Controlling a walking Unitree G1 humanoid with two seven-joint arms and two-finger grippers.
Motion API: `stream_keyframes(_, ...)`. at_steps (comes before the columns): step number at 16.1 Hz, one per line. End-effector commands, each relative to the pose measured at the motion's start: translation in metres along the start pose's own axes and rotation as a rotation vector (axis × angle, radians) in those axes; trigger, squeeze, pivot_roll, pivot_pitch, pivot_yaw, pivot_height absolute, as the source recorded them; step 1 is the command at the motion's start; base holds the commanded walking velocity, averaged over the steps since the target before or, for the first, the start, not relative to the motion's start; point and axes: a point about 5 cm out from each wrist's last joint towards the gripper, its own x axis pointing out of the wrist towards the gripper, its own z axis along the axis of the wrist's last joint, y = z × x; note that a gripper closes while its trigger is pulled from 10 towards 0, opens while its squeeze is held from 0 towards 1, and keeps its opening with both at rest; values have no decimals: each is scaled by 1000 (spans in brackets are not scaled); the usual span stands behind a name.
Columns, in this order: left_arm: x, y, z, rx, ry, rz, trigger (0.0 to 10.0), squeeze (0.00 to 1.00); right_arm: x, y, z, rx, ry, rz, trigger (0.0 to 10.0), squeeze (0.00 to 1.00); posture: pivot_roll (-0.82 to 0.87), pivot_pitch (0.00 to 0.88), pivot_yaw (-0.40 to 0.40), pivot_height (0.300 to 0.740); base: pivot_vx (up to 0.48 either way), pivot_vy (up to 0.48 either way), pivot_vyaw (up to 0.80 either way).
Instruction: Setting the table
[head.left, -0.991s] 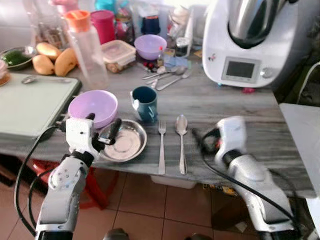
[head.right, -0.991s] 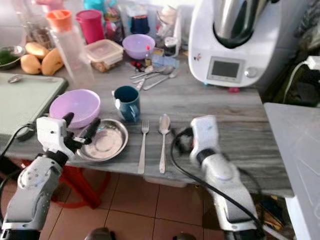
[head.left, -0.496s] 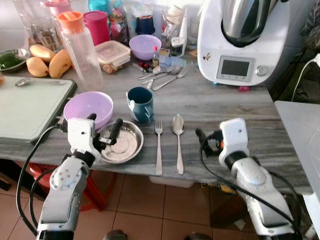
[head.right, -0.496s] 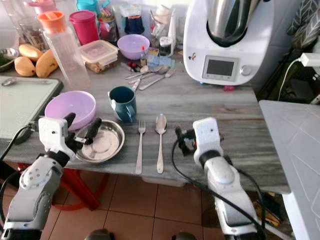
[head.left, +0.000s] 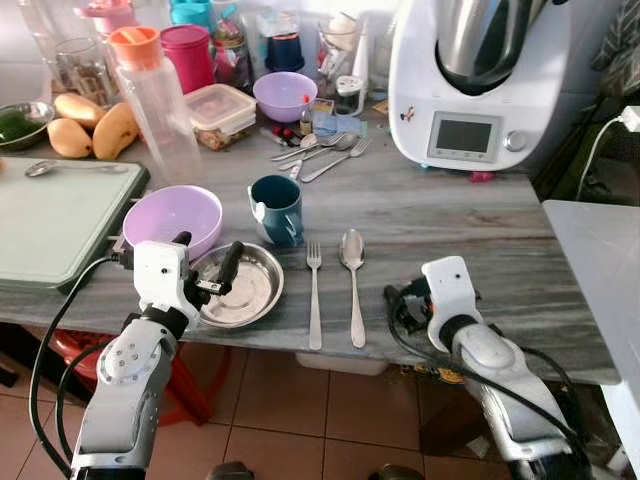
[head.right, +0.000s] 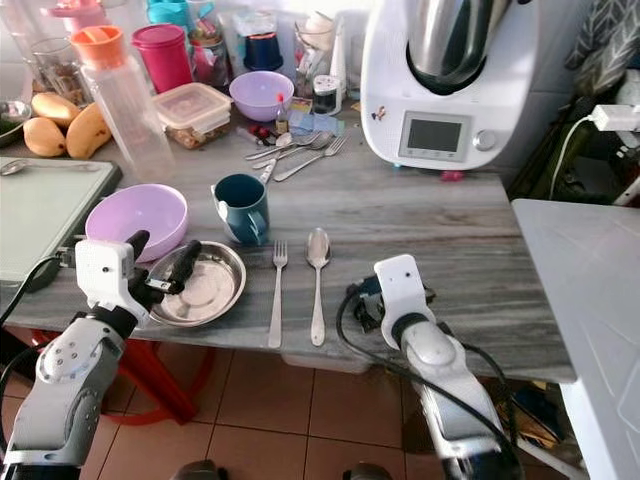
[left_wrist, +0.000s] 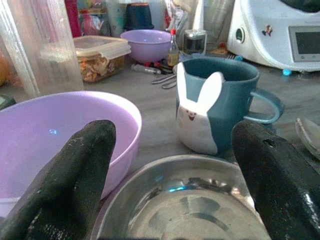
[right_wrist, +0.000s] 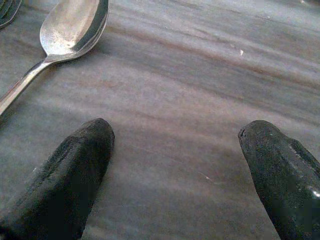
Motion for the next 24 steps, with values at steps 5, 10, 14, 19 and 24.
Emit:
stream_keyframes(5, -7, 0, 3, 18, 16, -12, 10000, 0, 19, 11, -2, -5, 35, 69, 10000, 1000, 32, 49, 31, 740, 0, 0, 0)
stream_keyframes(10, -10, -1, 3, 20, 26, -17, 10000, 0, 31, 29, 15, 1, -9, 150, 10000, 1000, 37, 64, 29, 740, 0, 0, 0)
stream_keyframes(14, -10, 0, 4, 19, 30, -15, 10000, 0, 30, 37, 17, 12, -16, 193, 10000, 1000, 36, 68, 28, 740, 0, 0, 0)
stream_keyframes(19, -8, -2, 4, 15, 31, -19, 10000, 0, 24, 49, 22, 43, -27, 282, 10000, 1000, 30, 63, 30, 740, 0, 0, 0)
stream_keyframes(24, -7, -2, 4, 14, 28, -18, 10000, 0, 22, 54, 25, 53, -24, 313, 10000, 1000, 32, 57, 26, 740, 0, 0, 0)
